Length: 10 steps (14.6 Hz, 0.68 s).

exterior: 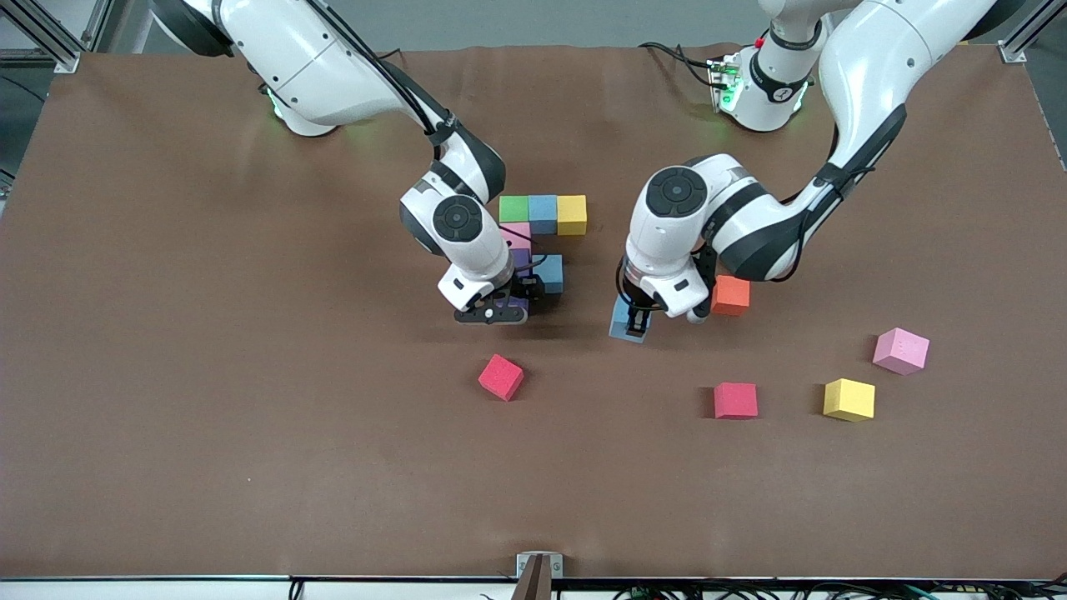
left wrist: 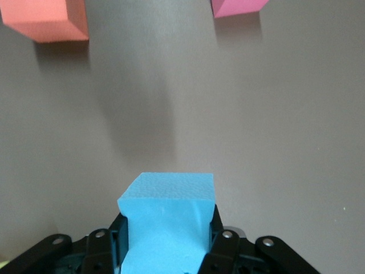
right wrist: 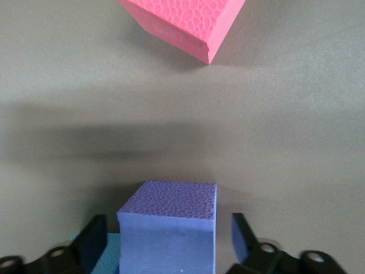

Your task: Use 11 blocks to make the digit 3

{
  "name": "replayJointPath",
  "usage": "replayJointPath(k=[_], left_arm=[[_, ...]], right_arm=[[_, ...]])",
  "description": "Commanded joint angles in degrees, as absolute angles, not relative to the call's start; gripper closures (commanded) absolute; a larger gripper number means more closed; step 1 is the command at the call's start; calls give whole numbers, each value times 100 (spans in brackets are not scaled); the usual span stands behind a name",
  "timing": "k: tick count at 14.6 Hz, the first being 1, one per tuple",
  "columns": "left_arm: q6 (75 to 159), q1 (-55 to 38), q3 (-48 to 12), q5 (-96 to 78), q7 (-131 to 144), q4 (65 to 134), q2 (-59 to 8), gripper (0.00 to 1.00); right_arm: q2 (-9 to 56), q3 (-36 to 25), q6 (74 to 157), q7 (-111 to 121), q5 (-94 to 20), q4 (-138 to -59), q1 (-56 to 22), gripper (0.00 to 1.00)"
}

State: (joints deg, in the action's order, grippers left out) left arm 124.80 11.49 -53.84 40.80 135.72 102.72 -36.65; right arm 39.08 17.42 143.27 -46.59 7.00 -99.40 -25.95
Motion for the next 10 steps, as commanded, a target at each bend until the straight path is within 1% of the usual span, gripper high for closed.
replayJointPath(k=[1,3,5,7,10], left_arm=[[11972,722,-5309,4086,13851,9818,-4016,100],[11927,169,-4828,4017,13956,9634,-3999,100],[11935,-78,-4562,3999,14473,9571,-4034,100],[11935,-79,-4553,3999,14913,9658,-4061,100],[11936,-245,-4553,3999,15650,9782,-4122,100]], right_arm=[[3779,1837,14072,-4728,624,-9853,-2514,0],[3771,1837,13835,-4720,475,-9660,-2505,0],[3701,1828,13493,-4702,439,-9467,-2461,0],[3525,1819,13080,-4685,439,-9317,-2356,0],[3218,1811,12745,-4684,439,-9316,-1952,0]])
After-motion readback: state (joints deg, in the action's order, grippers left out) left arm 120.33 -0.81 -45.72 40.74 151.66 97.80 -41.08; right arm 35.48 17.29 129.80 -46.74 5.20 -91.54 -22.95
